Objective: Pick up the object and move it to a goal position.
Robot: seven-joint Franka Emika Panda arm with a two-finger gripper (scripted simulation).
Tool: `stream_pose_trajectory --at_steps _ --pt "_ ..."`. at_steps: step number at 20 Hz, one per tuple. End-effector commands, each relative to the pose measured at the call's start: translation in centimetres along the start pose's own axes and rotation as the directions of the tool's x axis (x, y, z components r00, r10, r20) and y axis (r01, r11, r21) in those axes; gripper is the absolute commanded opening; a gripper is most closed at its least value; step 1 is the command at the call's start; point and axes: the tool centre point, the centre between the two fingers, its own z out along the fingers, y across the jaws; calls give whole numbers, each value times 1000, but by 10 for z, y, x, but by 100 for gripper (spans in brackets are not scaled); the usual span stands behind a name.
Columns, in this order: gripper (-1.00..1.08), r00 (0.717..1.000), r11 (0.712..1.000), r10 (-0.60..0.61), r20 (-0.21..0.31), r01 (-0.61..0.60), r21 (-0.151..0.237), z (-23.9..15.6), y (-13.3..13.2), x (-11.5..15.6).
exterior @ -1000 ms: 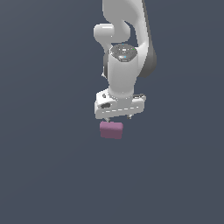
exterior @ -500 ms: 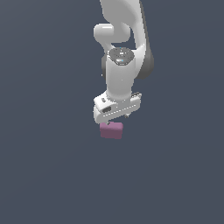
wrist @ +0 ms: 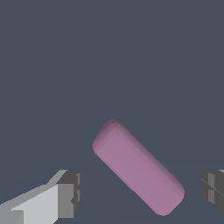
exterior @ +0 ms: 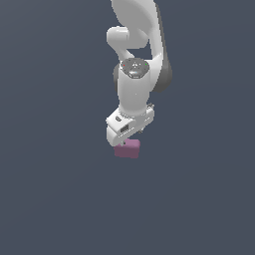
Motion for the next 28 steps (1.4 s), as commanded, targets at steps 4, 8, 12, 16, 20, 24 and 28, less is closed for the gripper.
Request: stream_pose_trajectory --at_steps 4,8,12,16,20,24,28 --pt "100 990 990 -143 3 143 3 5 2 -3" --pt "100 970 970 -244 4 244 5 8 4 -6" --pt "100 939 939 -343 4 343 8 12 5 -8" --pt "100 899 899 -438 4 438 10 15 6 -11" --pt "100 849 849 -528 3 528 13 18 8 -13" --pt "100 799 799 -602 1 601 15 21 9 -15" --pt "100 756 756 -655 0 655 16 23 10 -16"
